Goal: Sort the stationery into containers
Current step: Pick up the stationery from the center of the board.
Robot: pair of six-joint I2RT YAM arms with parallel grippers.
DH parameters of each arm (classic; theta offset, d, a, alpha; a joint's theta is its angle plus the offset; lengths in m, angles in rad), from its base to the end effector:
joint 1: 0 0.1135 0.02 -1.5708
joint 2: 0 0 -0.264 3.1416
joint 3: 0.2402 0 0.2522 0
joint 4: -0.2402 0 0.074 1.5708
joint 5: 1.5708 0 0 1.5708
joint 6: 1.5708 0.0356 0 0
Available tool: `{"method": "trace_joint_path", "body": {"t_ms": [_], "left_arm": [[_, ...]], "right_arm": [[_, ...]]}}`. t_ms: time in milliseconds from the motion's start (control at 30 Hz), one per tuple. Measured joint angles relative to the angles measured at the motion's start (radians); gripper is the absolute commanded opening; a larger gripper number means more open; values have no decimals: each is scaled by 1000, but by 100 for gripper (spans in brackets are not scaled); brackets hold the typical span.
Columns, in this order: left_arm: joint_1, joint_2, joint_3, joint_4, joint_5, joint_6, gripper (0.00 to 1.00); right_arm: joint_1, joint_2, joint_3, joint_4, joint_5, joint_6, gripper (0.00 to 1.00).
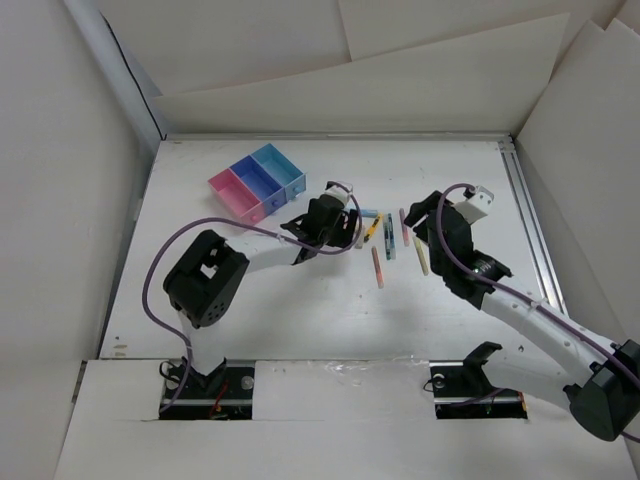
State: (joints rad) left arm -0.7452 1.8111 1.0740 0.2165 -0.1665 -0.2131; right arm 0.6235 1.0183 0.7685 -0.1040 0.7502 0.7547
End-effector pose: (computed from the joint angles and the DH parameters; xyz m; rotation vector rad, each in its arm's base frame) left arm 0.2974 -0.2664 0.1954 0.4557 2.0596 -0.4068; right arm 0.1989 0.1131 0.3011 0.6001 1.7331 0.2460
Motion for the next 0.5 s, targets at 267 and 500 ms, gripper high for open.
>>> {"method": "trace_joint_path", "body": {"t_ms": [267,500], "left_arm": [[18,84,77,-10,0,48,60],[18,129,127,-29,18,71,21]], "right_arm": [[0,-15,-16,7,-10,-3,68],[0,-23,-18,7,-18,-3,68]]}}
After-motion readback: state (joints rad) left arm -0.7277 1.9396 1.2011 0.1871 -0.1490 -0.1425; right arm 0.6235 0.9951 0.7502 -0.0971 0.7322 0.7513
